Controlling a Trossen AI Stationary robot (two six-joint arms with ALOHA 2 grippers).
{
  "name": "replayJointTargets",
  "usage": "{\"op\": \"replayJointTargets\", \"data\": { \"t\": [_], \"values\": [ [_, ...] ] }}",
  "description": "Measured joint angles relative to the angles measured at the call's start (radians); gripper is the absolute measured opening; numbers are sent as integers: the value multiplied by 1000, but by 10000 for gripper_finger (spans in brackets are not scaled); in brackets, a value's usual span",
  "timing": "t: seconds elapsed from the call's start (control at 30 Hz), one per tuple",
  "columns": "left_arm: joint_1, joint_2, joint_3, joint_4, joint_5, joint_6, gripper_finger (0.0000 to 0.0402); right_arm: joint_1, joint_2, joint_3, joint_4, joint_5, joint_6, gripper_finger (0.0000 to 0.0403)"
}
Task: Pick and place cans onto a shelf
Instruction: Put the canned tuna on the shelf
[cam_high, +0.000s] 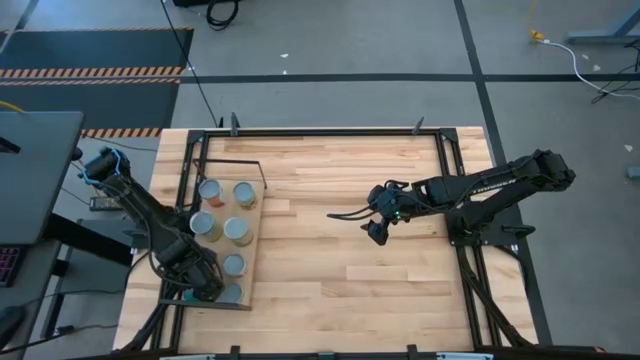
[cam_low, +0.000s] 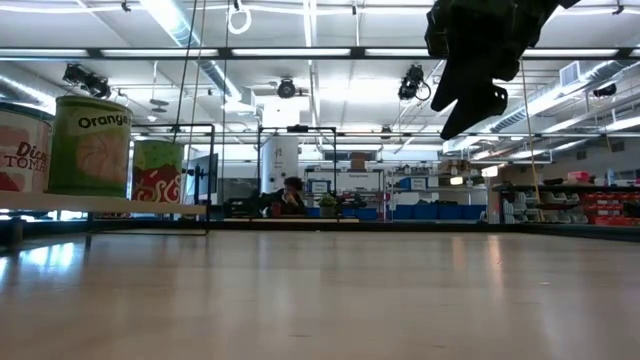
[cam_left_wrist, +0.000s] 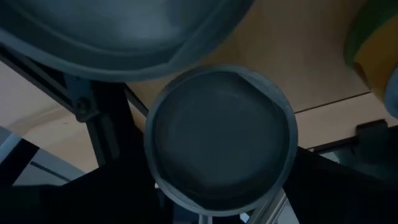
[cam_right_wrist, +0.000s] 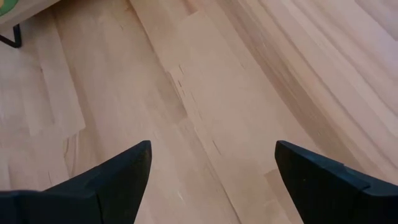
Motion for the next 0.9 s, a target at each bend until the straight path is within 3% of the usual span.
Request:
{"op": "replayJointTargets", "data": {
  "t": [0.43, 0.6, 0.9],
  "values": [
    [0, 0, 0, 0, 21, 26, 303, -8, 0, 0, 0, 3, -16, 348],
    [1, 6, 0, 21, -50, 3, 288, -8, 0, 0, 0, -1, -31, 348],
    [0, 6, 0, 21, 37, 7, 348, -8, 0, 0, 0, -3, -46, 348]
  ]
}}
